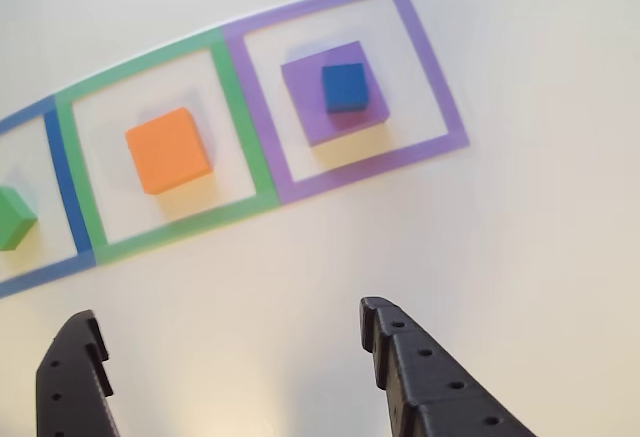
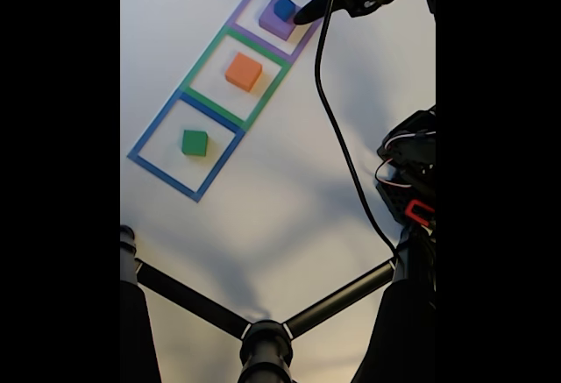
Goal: Tower of hanoi
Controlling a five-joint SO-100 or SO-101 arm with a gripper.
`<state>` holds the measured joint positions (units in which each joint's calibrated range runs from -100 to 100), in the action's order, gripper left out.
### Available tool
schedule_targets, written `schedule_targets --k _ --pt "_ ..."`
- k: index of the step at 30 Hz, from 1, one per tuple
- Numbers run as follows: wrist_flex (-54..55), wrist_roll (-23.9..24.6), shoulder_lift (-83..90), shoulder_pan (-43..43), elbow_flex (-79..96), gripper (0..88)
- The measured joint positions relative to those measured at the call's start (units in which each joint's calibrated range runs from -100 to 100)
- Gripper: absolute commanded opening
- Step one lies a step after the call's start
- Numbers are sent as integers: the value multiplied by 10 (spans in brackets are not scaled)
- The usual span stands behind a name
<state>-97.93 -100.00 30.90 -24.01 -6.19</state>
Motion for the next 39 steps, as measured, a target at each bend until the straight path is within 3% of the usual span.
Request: schedule_targets --k 5,9,22,29,39 --pt "-9 4 18 31 -2 122" --pt "-10 2 20 73 -2 9" --pt "-10 4 50 197 3 9" --pt "-10 4 82 265 39 49" --pt "-3 4 128 325 154 282"
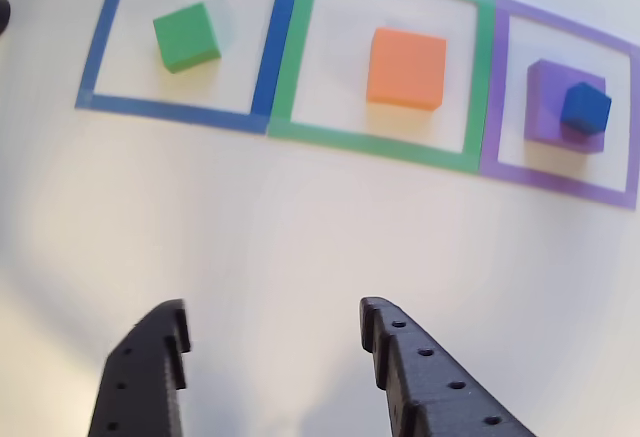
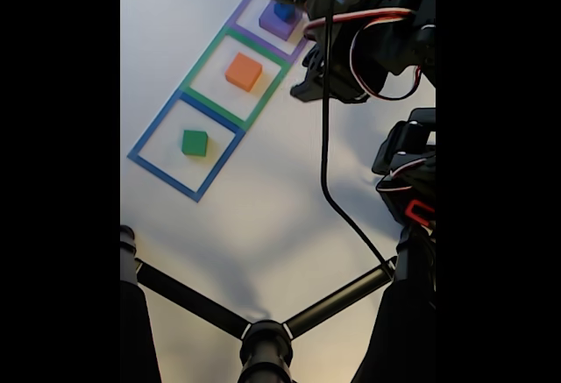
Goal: Tower of hanoi
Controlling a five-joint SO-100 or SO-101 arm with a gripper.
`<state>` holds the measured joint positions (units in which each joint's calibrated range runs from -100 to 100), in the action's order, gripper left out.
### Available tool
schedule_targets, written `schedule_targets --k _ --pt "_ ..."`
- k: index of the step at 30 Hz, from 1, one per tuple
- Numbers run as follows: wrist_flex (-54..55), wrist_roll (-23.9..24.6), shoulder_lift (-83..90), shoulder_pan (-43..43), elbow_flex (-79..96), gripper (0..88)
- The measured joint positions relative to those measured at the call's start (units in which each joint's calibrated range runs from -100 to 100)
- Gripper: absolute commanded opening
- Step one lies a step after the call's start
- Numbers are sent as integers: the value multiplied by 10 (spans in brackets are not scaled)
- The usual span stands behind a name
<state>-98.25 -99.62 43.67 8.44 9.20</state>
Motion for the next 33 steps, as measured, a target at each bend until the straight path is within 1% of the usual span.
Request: schedule_targets --k 4,7,13,17,20,24,28,33 --pt "54 -2 32 23 82 335" --pt "116 -4 56 24 153 354" --pt "288 -4 77 36 307 353" --pt "424 -4 77 37 409 346" --pt "543 -4 77 55 491 345" --pt "697 -2 61 68 579 365" --pt "853 0 2 81 640 415" --pt "1018 0 -97 83 676 439"
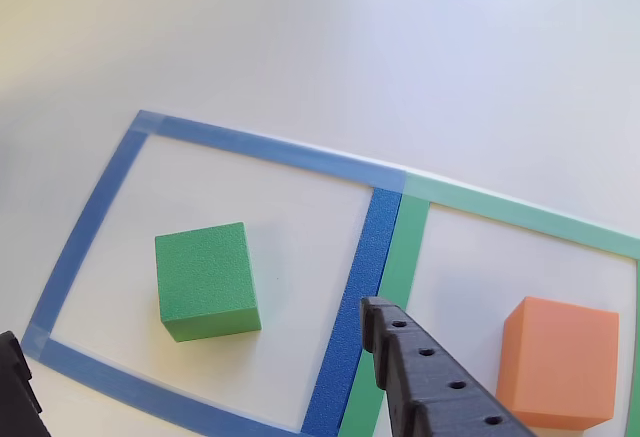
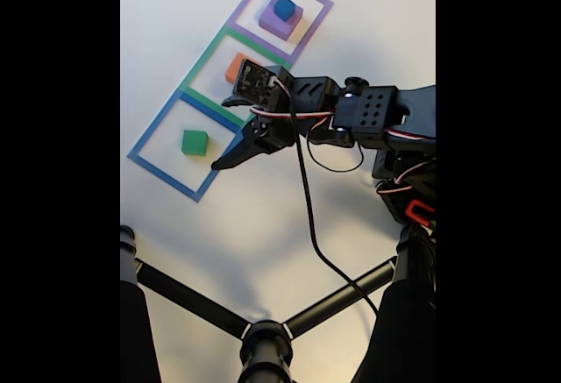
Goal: Tower of hanoi
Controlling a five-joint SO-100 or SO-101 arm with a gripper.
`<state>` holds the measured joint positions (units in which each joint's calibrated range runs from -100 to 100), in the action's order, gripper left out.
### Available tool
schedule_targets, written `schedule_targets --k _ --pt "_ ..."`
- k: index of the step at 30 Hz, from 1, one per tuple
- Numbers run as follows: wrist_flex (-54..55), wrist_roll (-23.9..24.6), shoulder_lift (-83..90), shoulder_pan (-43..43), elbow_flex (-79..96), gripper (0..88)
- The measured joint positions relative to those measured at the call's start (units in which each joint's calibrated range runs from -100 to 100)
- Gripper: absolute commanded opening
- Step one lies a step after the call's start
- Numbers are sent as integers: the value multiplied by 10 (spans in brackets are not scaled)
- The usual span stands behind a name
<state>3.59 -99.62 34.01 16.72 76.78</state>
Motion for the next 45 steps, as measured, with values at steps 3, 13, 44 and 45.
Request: schedule_targets --k 3,13,44,45 --pt "77 0 -45 1 17 440" --pt "299 0 -216 0 26 445" --pt "407 0 -439 29 -83 423" --pt "407 0 -442 29 -83 422"
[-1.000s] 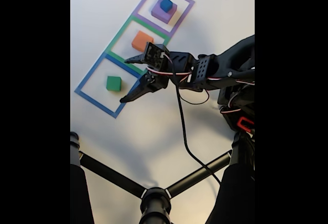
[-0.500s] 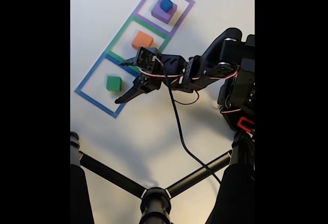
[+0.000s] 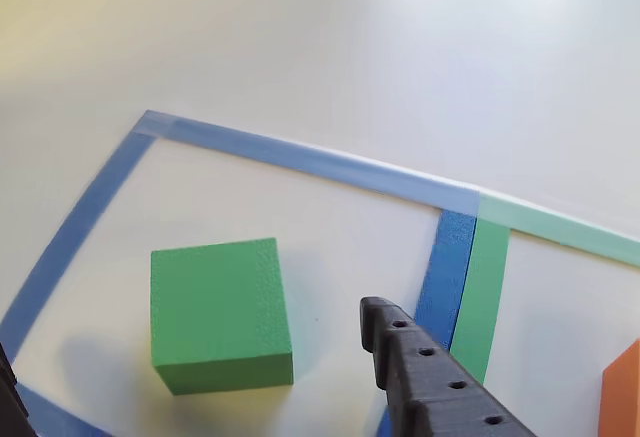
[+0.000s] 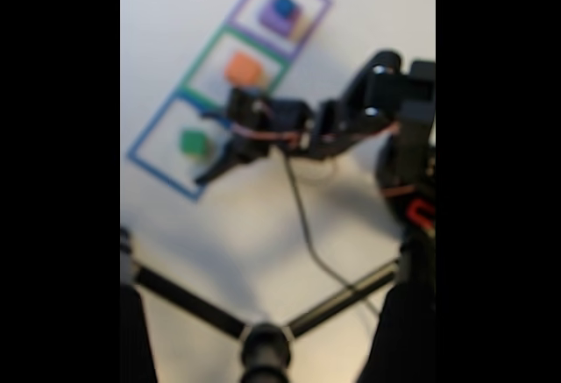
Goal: Tower of hanoi
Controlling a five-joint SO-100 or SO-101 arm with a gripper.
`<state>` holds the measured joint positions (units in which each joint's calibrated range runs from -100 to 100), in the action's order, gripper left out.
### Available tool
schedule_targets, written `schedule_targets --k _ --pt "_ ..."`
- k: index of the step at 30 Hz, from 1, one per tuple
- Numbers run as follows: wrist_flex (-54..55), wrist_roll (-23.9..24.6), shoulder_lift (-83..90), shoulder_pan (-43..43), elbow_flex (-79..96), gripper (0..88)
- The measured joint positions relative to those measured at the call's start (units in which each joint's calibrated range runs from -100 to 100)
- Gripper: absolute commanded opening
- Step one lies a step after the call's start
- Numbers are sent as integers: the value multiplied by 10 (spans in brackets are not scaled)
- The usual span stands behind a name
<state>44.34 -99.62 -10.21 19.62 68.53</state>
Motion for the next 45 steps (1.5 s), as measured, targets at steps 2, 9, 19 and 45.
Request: schedule_targets --k 2,9,19,45 --pt "1 0 -10 0 0 417" --pt "1 0 -13 12 -9 399" --pt "1 0 -32 19 -18 355" --pt "1 0 -44 27 -24 186"
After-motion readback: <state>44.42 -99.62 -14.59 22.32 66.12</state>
